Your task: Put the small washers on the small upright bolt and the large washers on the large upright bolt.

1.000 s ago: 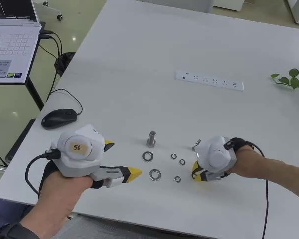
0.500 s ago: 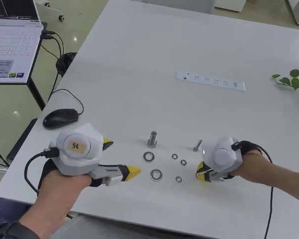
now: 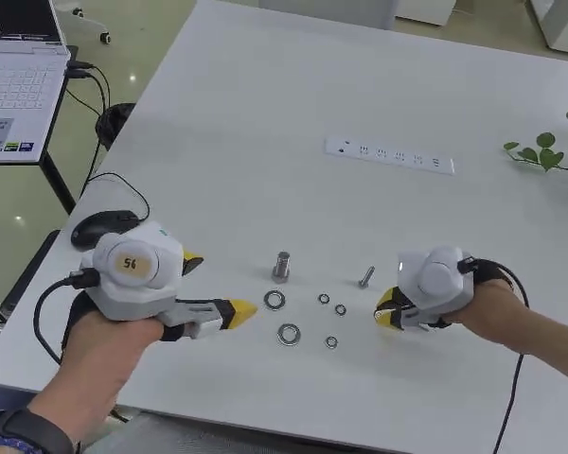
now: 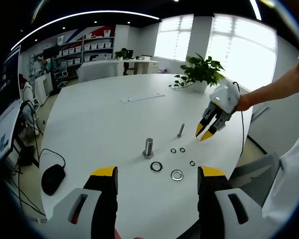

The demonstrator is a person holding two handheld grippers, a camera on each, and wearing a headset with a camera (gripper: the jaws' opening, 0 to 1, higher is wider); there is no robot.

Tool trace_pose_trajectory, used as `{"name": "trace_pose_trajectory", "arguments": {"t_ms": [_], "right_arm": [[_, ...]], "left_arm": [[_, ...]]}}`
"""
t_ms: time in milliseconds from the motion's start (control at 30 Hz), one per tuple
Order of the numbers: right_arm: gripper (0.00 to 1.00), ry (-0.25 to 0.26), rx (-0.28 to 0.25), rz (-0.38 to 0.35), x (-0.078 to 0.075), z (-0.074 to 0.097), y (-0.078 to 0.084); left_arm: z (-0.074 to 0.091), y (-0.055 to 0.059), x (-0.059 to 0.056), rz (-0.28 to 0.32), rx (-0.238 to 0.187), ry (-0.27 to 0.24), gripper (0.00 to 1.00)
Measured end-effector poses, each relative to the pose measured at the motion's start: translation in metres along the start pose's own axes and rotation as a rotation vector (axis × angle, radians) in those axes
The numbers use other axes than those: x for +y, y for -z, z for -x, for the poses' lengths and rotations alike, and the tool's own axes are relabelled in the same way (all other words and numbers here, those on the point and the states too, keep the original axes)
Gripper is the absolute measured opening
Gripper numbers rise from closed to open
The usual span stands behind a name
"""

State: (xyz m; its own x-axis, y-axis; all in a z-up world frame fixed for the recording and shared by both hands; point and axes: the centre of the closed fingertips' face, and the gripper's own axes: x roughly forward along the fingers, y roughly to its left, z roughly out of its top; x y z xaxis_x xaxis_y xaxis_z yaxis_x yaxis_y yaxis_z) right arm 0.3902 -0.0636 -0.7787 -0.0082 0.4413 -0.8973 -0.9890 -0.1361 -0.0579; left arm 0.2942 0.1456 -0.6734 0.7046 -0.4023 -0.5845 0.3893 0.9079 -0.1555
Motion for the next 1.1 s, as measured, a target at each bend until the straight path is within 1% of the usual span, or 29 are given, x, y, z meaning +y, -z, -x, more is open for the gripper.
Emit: {"name": "trace_pose_trajectory", "arguments": {"t_ms": [133,233,500,533,633,733,833,1100], "right_arm": [[0.13,0.033,-0.014,-0.017,-0.011,0.011,-0.003],[0.13,0.053,-0.025,-0.030,-0.019,0.018,-0.005],[0.13,0.110,-0.039,-0.036,-0.044,0.041,-0.012],[0.13,0.113,-0.040,-0.037,-0.045,0.042,-0.012],[0.13,0.124,-0.060,-0.053,-0.056,0.048,-0.019],[0.13,0.126,-0.061,-0.049,-0.062,0.047,-0.024],[0.13,0.121,-0.060,-0.043,-0.067,0.042,-0.030],[0.13,0.087,-0.042,-0.018,-0.070,0.027,-0.041]], "left_arm": [[0.001,0.001,0.003,0.002,0.001,-0.005,0.64],[0.001,0.000,0.004,0.003,-0.001,-0.006,0.64],[0.000,0.002,-0.001,0.009,-0.004,-0.001,0.64],[0.000,0.002,-0.002,0.010,-0.003,0.000,0.64],[0.000,0.002,-0.003,0.008,-0.004,0.005,0.64],[-0.001,0.002,-0.005,0.008,-0.004,0.008,0.64],[-0.001,0.002,-0.006,0.007,-0.004,0.009,0.64],[0.001,0.002,-0.007,0.007,0.000,0.005,0.64]]}}
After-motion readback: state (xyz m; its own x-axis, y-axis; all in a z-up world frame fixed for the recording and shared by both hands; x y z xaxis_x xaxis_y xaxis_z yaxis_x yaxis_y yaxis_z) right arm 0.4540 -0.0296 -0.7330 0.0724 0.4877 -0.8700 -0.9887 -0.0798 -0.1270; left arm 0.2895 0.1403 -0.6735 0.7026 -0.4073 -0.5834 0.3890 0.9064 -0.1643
